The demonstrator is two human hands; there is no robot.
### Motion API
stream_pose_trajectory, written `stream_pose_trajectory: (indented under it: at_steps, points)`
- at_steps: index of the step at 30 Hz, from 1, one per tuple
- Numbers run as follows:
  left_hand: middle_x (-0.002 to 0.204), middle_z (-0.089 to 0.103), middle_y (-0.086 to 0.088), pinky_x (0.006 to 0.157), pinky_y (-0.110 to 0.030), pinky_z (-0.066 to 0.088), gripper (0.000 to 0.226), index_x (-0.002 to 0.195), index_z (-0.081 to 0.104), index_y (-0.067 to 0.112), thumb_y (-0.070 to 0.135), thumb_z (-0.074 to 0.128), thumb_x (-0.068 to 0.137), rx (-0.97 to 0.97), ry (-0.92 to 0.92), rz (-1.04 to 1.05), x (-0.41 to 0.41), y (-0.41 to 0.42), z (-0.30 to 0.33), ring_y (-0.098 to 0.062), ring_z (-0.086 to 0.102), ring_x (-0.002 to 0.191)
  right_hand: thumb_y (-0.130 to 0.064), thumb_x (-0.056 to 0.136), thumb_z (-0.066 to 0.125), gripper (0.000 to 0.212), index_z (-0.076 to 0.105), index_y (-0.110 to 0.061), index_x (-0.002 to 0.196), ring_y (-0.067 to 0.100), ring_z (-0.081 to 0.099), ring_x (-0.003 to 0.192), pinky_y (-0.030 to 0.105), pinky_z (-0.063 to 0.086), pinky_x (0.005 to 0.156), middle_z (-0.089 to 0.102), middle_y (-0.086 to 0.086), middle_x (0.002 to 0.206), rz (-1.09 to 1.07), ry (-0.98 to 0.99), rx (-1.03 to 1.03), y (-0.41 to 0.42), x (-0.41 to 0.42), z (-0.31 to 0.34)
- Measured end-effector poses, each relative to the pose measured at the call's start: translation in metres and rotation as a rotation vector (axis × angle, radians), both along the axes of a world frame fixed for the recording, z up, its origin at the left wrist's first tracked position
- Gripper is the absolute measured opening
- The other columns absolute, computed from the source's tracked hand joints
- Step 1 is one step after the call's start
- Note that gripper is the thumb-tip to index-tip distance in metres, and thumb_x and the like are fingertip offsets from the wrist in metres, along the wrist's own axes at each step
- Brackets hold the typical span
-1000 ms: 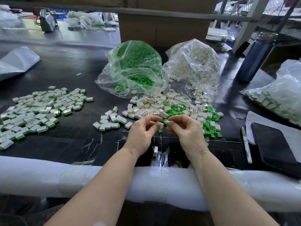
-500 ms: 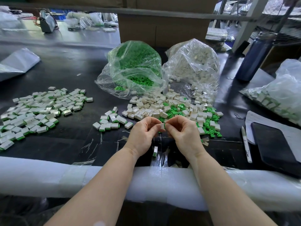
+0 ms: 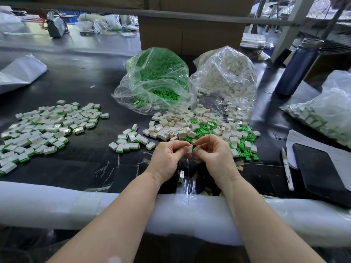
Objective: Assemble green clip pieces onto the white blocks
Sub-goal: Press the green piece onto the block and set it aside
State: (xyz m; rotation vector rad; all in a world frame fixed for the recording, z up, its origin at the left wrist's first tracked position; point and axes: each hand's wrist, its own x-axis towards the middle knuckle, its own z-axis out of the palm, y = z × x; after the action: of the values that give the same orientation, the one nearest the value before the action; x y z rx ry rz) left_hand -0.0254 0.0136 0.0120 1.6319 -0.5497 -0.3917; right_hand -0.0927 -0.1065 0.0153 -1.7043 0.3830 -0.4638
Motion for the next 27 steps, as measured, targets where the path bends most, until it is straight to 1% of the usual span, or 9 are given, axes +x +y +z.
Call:
stream_pose_trajectory:
  at_steps: [3,7,13,17,19,20,23,25,27]
  points:
    - [0.075,0.067,-0.007,0.080,-0.023,0.053,0.016,0.086,0.069,0.013,0.002,0.057,0.089,0.035,-0.025,-0.008,0.0002,0.0004,-0.0022,-0.014,0.063,0.071,0.008,0.080,0.063,0.022,0.057,-0.013,0.077,0.007,0.056,0.052,0.022,0.052,0.057,0.060,0.007,0.066,0.003,0.010,-0.020,0.0004,-0.0010,0.0008]
    - [0.073,0.067,-0.003,0.083,-0.027,0.052,0.021,0.081,0.070,0.020,0.003,0.058,0.089,0.074,-0.060,-0.020,0.0012,0.0011,-0.0035,-0.013,0.061,0.070,0.010,0.078,0.064,0.023,0.055,-0.011,0.073,0.006,0.053,0.046,0.019,0.049,0.050,0.057,0.005,0.062,0.017,0.022,-0.007,0.0006,-0.0025,0.0025]
    - [0.081,0.070,-0.008,0.091,-0.041,0.050,0.028,0.078,0.068,0.031,0.007,0.059,0.089,0.156,-0.102,-0.051,0.0008,0.0012,-0.0048,-0.020,0.063,0.078,0.009,0.077,0.066,0.022,0.056,-0.009,0.072,0.008,0.053,0.049,0.020,0.048,0.049,0.057,0.003,0.061,0.045,0.042,-0.012,0.0006,-0.0026,0.0023]
    - [0.087,0.070,0.000,0.091,-0.036,0.049,0.017,0.091,0.070,0.021,0.011,0.057,0.091,0.134,-0.128,-0.039,0.0008,-0.0007,-0.0046,-0.017,0.063,0.084,0.007,0.080,0.064,0.019,0.058,-0.010,0.075,0.006,0.057,0.054,0.019,0.050,0.053,0.059,0.005,0.067,0.012,0.006,0.047,0.0003,-0.0003,0.0008]
    - [0.092,0.069,-0.004,0.092,-0.040,0.049,0.016,0.098,0.067,0.019,0.012,0.054,0.093,0.129,-0.138,-0.028,0.0016,-0.0021,-0.0050,-0.020,0.064,0.091,0.005,0.082,0.063,0.014,0.060,-0.008,0.079,0.006,0.060,0.057,0.018,0.050,0.053,0.062,0.006,0.070,0.008,-0.007,0.077,0.0002,0.0011,0.0003]
    - [0.091,0.069,-0.005,0.091,-0.041,0.049,0.016,0.100,0.065,0.021,0.013,0.054,0.093,0.118,-0.140,-0.028,0.0014,-0.0023,-0.0052,-0.021,0.064,0.089,0.004,0.083,0.062,0.011,0.060,-0.006,0.081,0.007,0.061,0.058,0.017,0.049,0.053,0.063,0.007,0.071,0.008,-0.009,0.089,0.0000,0.0015,0.0000]
    - [0.084,0.062,-0.001,0.080,-0.037,0.052,0.021,0.100,0.060,0.030,0.013,0.062,0.088,0.100,-0.185,-0.047,0.0004,-0.0006,-0.0050,-0.015,0.055,0.070,0.003,0.085,0.061,0.007,0.061,-0.004,0.083,0.007,0.061,0.056,0.017,0.048,0.051,0.063,0.008,0.070,0.005,-0.010,0.120,-0.0008,0.0016,-0.0006]
    - [0.086,0.059,0.004,0.071,-0.028,0.050,0.029,0.094,0.060,0.034,0.010,0.069,0.082,0.134,-0.254,-0.035,0.0015,0.0005,-0.0059,-0.012,0.048,0.066,0.002,0.085,0.061,0.009,0.062,-0.006,0.082,0.005,0.059,0.055,0.017,0.049,0.051,0.063,0.006,0.068,0.007,0.000,0.107,-0.0009,0.0012,-0.0008]
    - [0.087,0.057,0.010,0.073,-0.021,0.048,0.027,0.090,0.062,0.033,0.009,0.070,0.081,0.156,-0.290,0.009,0.0033,0.0009,-0.0067,-0.008,0.048,0.068,0.000,0.085,0.062,0.008,0.063,-0.007,0.082,0.005,0.058,0.056,0.017,0.049,0.052,0.062,0.006,0.069,0.012,0.006,0.097,-0.0012,0.0011,-0.0009]
